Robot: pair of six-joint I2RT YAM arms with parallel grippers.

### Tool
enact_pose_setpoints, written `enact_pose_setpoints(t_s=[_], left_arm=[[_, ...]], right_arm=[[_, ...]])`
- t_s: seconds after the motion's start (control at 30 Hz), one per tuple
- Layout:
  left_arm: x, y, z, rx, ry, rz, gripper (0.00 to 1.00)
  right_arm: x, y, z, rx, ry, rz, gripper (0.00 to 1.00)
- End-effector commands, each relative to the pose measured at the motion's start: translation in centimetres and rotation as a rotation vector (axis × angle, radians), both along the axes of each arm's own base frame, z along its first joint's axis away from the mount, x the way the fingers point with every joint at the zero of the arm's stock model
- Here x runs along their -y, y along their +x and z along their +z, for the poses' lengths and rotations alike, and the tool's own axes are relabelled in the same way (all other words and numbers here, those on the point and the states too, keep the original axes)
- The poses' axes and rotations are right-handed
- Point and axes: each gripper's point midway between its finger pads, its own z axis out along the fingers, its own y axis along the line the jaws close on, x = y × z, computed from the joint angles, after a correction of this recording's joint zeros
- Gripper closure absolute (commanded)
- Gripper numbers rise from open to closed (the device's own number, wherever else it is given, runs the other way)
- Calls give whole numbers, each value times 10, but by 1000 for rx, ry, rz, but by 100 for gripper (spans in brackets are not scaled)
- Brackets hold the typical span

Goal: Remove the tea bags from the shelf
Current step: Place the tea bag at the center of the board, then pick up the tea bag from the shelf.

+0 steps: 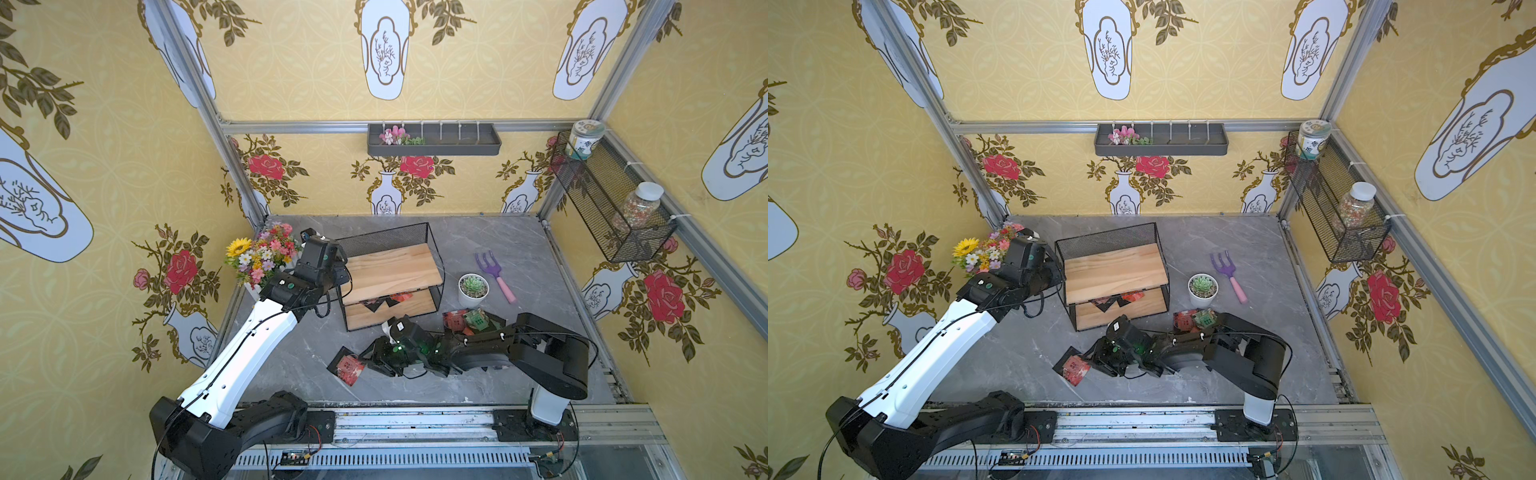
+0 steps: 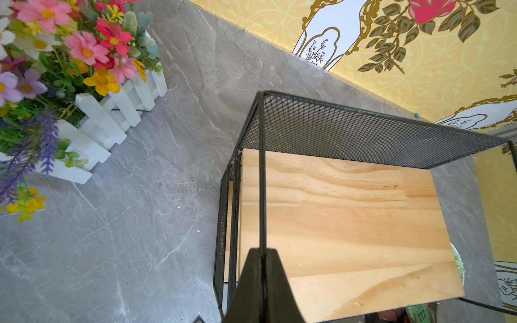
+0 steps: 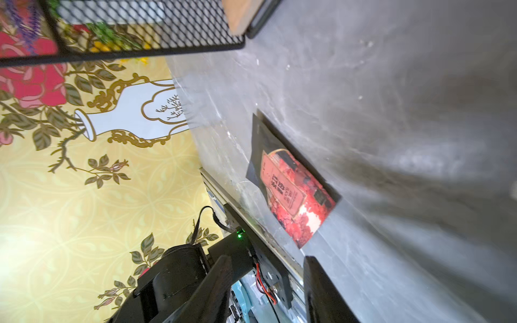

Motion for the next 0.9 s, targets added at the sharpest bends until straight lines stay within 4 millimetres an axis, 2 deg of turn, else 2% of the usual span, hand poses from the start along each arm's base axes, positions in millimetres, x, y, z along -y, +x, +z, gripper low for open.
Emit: enact_pose_setpoints(t_s=[0.0,0.13,0.3,0.43,0.63,0.87], left_arm=[[5,8,9,47,-13,-18,100],[5,8,10,48,-14,-19,100],[5,8,8,42,-5,-22,100],[4,8,9,39,2,-23,100],[3,6,7,30,9,-23,100],[3,5,7,31,9,-23,100]], right_arm=[[11,20,6,43,-9,-98,68],[21,61,17,115,28,-261,99],[14,110,19,195,118,-441,100],[14,139,15,236,161,-567,100],[18,163,20,295,174,-647,100],[29,178,0,272,106,-739,100]])
